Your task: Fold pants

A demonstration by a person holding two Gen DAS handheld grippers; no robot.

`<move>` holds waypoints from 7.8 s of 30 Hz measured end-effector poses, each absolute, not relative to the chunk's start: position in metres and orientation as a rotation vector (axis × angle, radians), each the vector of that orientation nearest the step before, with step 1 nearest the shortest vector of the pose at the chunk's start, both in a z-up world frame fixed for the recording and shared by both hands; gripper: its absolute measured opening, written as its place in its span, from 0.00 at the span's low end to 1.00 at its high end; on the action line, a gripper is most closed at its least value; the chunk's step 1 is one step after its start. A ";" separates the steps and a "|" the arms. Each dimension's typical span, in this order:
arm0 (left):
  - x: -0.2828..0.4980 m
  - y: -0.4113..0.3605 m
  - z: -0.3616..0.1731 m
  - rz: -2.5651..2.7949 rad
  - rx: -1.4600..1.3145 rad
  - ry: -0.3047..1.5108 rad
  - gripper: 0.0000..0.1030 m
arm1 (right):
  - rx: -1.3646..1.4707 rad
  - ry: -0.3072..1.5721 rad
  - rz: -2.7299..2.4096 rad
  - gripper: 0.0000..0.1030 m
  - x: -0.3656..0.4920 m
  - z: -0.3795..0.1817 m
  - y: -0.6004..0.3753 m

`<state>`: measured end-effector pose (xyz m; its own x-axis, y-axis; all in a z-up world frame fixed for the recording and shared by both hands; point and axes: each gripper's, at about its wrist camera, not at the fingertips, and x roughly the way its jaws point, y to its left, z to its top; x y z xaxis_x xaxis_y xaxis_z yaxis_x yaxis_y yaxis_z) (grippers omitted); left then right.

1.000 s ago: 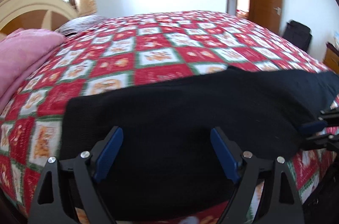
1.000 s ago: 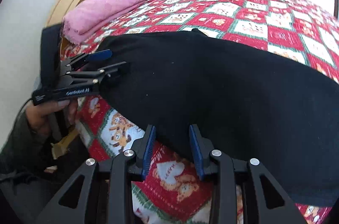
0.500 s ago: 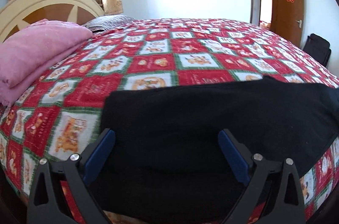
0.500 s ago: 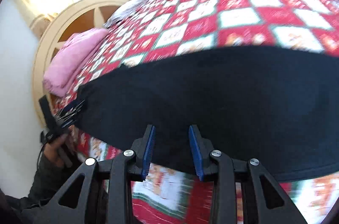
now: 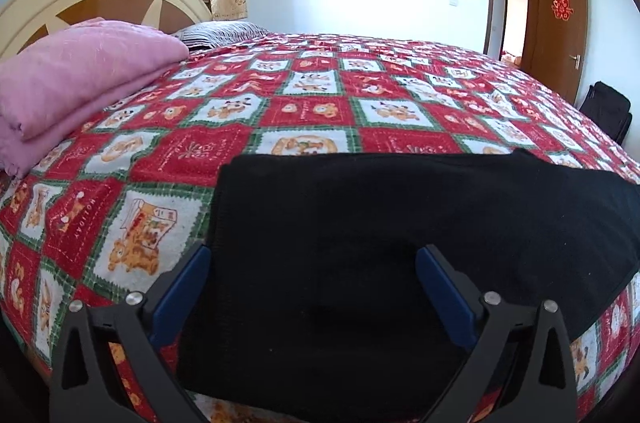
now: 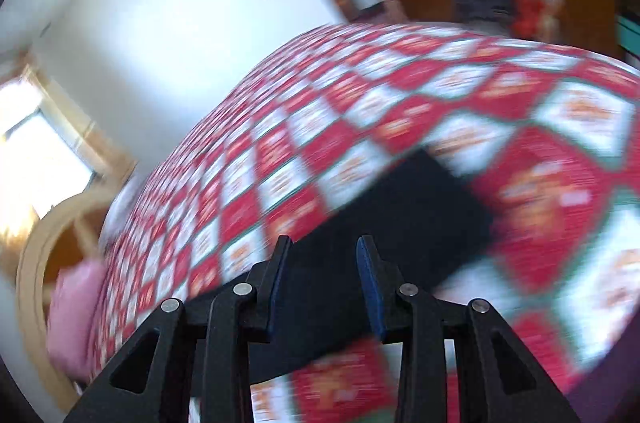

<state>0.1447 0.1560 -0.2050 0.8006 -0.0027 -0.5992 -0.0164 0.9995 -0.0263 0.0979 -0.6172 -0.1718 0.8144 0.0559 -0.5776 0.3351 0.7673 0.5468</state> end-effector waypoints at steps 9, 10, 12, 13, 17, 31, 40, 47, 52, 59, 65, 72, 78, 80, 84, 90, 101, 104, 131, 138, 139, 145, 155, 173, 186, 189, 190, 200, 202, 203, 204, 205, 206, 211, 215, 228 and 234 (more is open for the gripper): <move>0.144 0.156 -0.206 0.010 -0.037 0.632 1.00 | 0.833 0.704 -0.248 0.34 0.084 -0.188 -0.676; 0.144 0.156 -0.206 0.010 -0.036 0.631 1.00 | 0.826 0.733 -0.249 0.34 0.089 -0.192 -0.673; 0.144 0.157 -0.206 0.010 -0.036 0.630 1.00 | 0.805 0.780 -0.262 0.34 0.097 -0.201 -0.669; 0.144 0.156 -0.206 0.011 -0.036 0.629 1.00 | 0.786 0.783 -0.270 0.34 0.098 -0.201 -0.666; 0.143 0.156 -0.207 0.017 -0.034 0.616 1.00 | 0.800 0.758 -0.290 0.34 0.100 -0.205 -0.667; 0.142 0.156 -0.208 0.015 -0.041 0.601 1.00 | 0.812 0.650 -0.301 0.25 0.098 -0.211 -0.676; 0.141 0.156 -0.209 0.017 -0.041 0.593 1.00 | 0.673 0.668 -0.364 0.34 0.105 -0.206 -0.668; 0.141 0.156 -0.208 0.017 -0.040 0.591 1.00 | 0.624 0.671 -0.270 0.30 0.111 -0.208 -0.663; 0.141 0.156 -0.209 0.017 -0.040 0.591 1.00 | 0.681 0.626 -0.209 0.14 0.106 -0.209 -0.661; 0.141 0.156 -0.209 0.016 -0.040 0.591 1.00 | 0.620 0.535 -0.172 0.10 0.101 -0.184 -0.638; 0.141 0.156 -0.208 0.016 -0.040 0.593 1.00 | 0.506 0.485 -0.090 0.10 0.103 -0.155 -0.593; 0.137 0.160 -0.202 0.040 -0.078 0.563 1.00 | 0.360 0.471 0.032 0.09 0.108 -0.132 -0.530; 0.131 0.156 -0.188 0.022 -0.084 0.511 1.00 | 0.240 0.502 0.117 0.09 0.118 -0.130 -0.478; 0.130 0.152 -0.184 0.021 -0.064 0.503 1.00 | 0.201 0.520 0.146 0.09 0.123 -0.133 -0.461; 0.127 0.143 -0.173 0.002 -0.043 0.480 1.00 | 0.054 0.579 0.180 0.09 0.131 -0.148 -0.417; 0.121 0.122 -0.152 -0.081 -0.034 0.461 1.00 | -0.098 0.676 0.230 0.09 0.138 -0.189 -0.365; 0.145 0.009 -0.139 -0.537 -0.097 0.628 1.00 | -0.125 0.778 0.445 0.34 0.136 -0.217 -0.347; 0.150 -0.049 -0.133 -0.672 -0.036 0.677 1.00 | -0.073 0.712 0.446 0.35 0.130 -0.194 -0.366; 0.183 -0.209 -0.141 -0.909 -0.003 0.925 0.08 | 0.436 0.519 0.026 0.59 0.135 -0.202 -0.502; 0.184 -0.172 -0.124 -0.883 -0.085 0.928 0.08 | 0.431 0.510 0.033 0.60 0.135 -0.204 -0.498; 0.184 -0.165 -0.124 -0.874 -0.101 0.933 0.08 | 0.426 0.513 0.034 0.60 0.136 -0.205 -0.497; 0.184 -0.133 -0.123 -0.818 -0.154 0.936 0.08 | 0.400 0.514 0.047 0.60 0.135 -0.205 -0.489; 0.199 -0.113 -0.163 -0.699 -0.158 0.982 0.08 | 0.353 0.529 0.139 0.60 0.138 -0.206 -0.468; 0.194 -0.095 -0.182 -0.708 -0.171 0.960 0.15 | 0.166 0.726 0.405 0.61 0.150 -0.230 -0.395; 0.185 -0.079 -0.160 -0.740 -0.255 0.921 0.07 | 0.122 0.632 0.320 0.61 0.142 -0.222 -0.384; 0.184 -0.075 -0.156 -0.723 -0.248 0.921 0.07 | 0.148 0.592 0.318 0.65 0.139 -0.216 -0.391; 0.185 -0.072 -0.157 -0.714 -0.251 0.918 0.07 | 0.149 0.589 0.318 0.65 0.139 -0.216 -0.391; 0.195 -0.065 -0.190 -0.667 -0.249 0.987 0.16 | 0.098 0.763 0.286 0.66 0.160 -0.245 -0.384; 0.192 -0.060 -0.183 -0.664 -0.253 0.976 0.28 | 0.085 0.746 0.278 0.66 0.157 -0.241 -0.382; 0.189 -0.057 -0.178 -0.665 -0.251 0.959 0.40 | 0.089 0.733 0.269 0.66 0.155 -0.238 -0.381; 0.187 -0.053 -0.174 -0.662 -0.248 0.943 0.46 | 0.088 0.716 0.275 0.66 0.152 -0.233 -0.378; 0.184 -0.048 -0.169 -0.648 -0.244 0.922 0.57 | 0.089 0.696 0.299 0.66 0.148 -0.227 -0.374; 0.182 -0.043 -0.165 -0.636 -0.241 0.907 0.61 | 0.090 0.663 0.342 0.66 0.143 -0.219 -0.366; 0.179 -0.015 -0.156 -0.581 -0.248 0.878 0.66 | -0.189 0.616 0.453 0.65 0.124 -0.211 -0.297; 0.178 0.002 -0.159 -0.540 -0.252 0.884 0.69 | -0.477 0.608 0.399 0.65 0.117 -0.238 -0.245; 0.164 0.082 -0.159 -0.396 -0.198 0.879 0.70 | -0.499 0.542 0.587 0.65 0.115 -0.237 -0.168; 0.154 0.149 -0.163 -0.209 -0.165 0.841 0.77 | -0.227 0.531 0.602 0.66 0.125 -0.214 -0.227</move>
<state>0.1542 0.1491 -0.1635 0.6482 -0.2483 -0.7199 0.1180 0.9667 -0.2272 0.1246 -0.2274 -0.2135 0.6958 0.4779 -0.5361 -0.5918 0.8045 -0.0511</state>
